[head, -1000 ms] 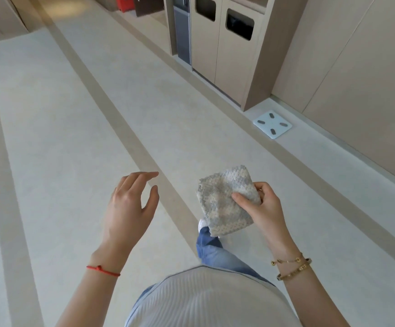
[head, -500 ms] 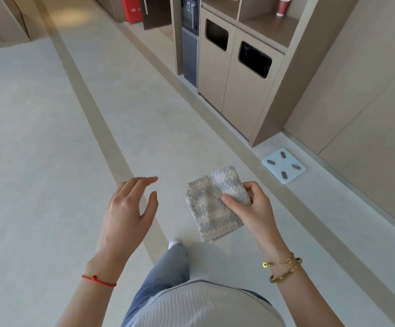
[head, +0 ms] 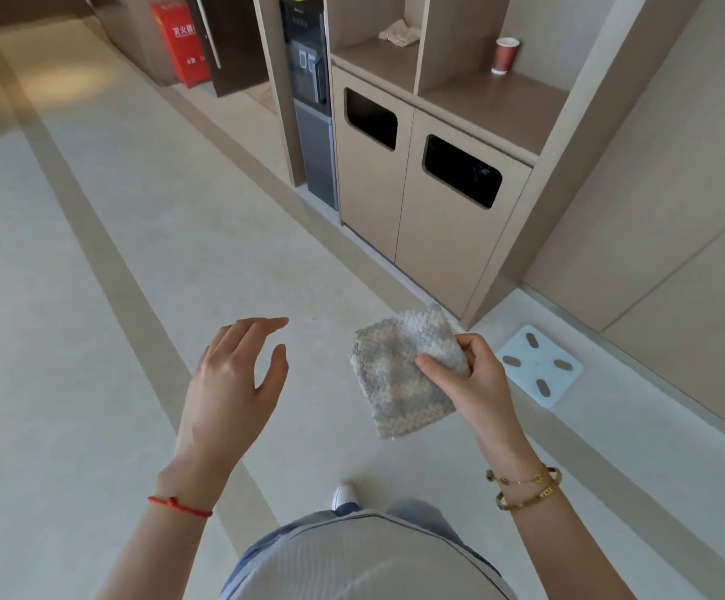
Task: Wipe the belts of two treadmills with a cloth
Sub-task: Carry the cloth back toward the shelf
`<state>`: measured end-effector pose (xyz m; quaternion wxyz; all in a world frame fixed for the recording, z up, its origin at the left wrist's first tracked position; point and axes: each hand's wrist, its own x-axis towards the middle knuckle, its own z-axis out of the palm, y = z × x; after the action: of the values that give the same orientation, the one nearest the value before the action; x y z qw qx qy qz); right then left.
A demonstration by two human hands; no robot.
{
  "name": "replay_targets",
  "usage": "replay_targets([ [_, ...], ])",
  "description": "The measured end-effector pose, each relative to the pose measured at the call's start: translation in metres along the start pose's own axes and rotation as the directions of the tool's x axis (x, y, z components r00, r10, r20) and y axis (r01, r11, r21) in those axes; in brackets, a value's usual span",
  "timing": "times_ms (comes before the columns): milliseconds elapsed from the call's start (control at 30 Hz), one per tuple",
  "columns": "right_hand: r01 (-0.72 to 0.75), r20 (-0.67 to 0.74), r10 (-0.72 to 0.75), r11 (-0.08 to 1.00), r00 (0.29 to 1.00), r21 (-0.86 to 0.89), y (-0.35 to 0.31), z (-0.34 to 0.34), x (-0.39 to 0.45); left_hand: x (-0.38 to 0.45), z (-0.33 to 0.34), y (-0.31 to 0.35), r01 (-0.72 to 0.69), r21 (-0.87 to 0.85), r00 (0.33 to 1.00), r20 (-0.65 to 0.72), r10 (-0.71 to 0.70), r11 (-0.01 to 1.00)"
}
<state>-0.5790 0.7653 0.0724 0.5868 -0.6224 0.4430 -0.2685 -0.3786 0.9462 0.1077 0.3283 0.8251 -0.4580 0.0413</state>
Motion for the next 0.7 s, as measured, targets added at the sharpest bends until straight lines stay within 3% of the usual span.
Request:
replay_targets([
  [333, -0.102, -0.180, 0.100, 0.995, 0.979, 0.000, -0.010, 0.017, 0.173, 0.208, 0.084, -0.041, -0.114, -0.067, 0.989, 0.089, 0.119, 0.991],
  [700, -0.063, -0.308, 0.091, 0.993, 0.947, 0.098, -0.076, -0.017, 0.441, 0.467, 0.207, -0.025, -0.202, -0.120, 0.970, 0.109, 0.215, 0.972],
])
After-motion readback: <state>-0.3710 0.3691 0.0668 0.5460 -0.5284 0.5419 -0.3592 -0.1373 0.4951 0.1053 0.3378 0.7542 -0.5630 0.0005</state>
